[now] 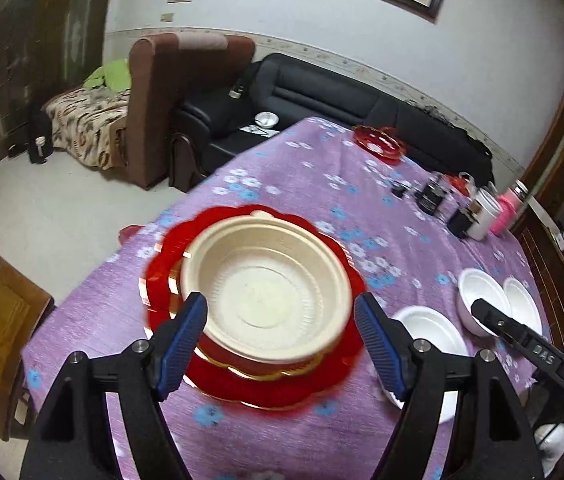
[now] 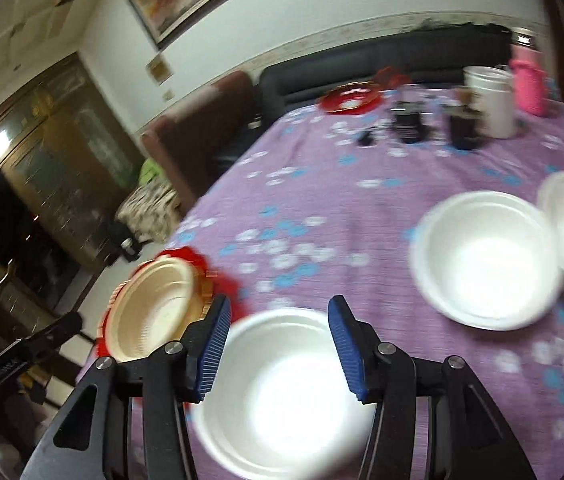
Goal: Organize plates and bowls
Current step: 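Lower the beige bowl onto the red plates and open both grippers, then grasp the rim of a white paper bowl with both grippers, then carry the white bowl with both grippers toward the beige bowl stack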
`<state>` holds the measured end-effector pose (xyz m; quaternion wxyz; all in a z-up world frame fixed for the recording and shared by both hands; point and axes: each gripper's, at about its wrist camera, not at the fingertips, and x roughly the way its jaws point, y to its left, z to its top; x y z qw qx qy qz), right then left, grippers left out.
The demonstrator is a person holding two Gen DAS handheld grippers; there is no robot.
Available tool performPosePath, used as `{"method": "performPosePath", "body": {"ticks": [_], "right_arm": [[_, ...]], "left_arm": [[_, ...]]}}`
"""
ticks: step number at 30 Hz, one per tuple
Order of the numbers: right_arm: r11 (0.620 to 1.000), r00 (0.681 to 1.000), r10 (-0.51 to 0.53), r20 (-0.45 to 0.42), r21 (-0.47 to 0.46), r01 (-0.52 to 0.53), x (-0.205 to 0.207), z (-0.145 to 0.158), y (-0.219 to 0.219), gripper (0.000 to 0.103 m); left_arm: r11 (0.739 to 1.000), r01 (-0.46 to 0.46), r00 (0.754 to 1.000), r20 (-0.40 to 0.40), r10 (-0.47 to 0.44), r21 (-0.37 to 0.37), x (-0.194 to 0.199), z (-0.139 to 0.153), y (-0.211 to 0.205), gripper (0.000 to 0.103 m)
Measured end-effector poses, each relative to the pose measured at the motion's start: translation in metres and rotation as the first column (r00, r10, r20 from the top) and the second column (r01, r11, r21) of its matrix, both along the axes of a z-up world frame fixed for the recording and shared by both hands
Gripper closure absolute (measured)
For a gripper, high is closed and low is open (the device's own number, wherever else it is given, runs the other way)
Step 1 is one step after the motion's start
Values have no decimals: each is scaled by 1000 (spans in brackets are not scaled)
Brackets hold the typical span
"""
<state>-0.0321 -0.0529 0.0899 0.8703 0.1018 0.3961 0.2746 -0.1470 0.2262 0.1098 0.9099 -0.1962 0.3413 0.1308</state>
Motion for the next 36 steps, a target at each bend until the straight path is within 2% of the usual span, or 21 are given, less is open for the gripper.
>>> {"method": "performPosePath", "body": {"ticks": [3, 7, 9, 11, 13, 14, 20, 26, 30, 36], "right_arm": [[999, 999, -27, -48, -31, 25, 4, -20, -15, 48], [999, 996, -4, -87, -52, -1, 3, -42, -15, 50], [998, 995, 16, -101, -56, -22, 2, -48, -12, 60], [997, 990, 48, -134, -56, -55, 7, -56, -8, 79], [996, 984, 69, -162, -35, -76, 8, -61, -8, 89], [997, 984, 69, -166, -32, -75, 7, -61, -10, 91], [993, 992, -22, -121, -118, 7, 6, -50, -32, 92], [995, 984, -52, -172, -89, 38, 17, -56, -53, 92], [996, 981, -56, -185, -81, 41, 17, -59, -55, 91], [996, 979, -63, -192, -77, 49, 18, -61, -55, 89]], "left_arm": [[999, 40, 999, -15, -40, 10, 7, -3, -19, 27], [996, 88, 995, -38, -87, 34, 14, -6, -44, 28], [993, 109, 993, -45, -107, 45, 17, -7, -54, 28], [990, 128, 991, -49, -126, 54, 21, -9, -64, 28], [988, 144, 989, -51, -141, 52, 25, -11, -71, 28], [987, 153, 987, -55, -150, 47, 28, -12, -75, 28], [978, 204, 974, -107, -197, 54, 46, -27, -97, 28], [963, 267, 953, -160, -258, 36, 72, -46, -120, 28], [960, 278, 946, -179, -270, 17, 92, -58, -131, 28], [955, 294, 929, -222, -296, -43, 114, -78, -142, 28]]}}
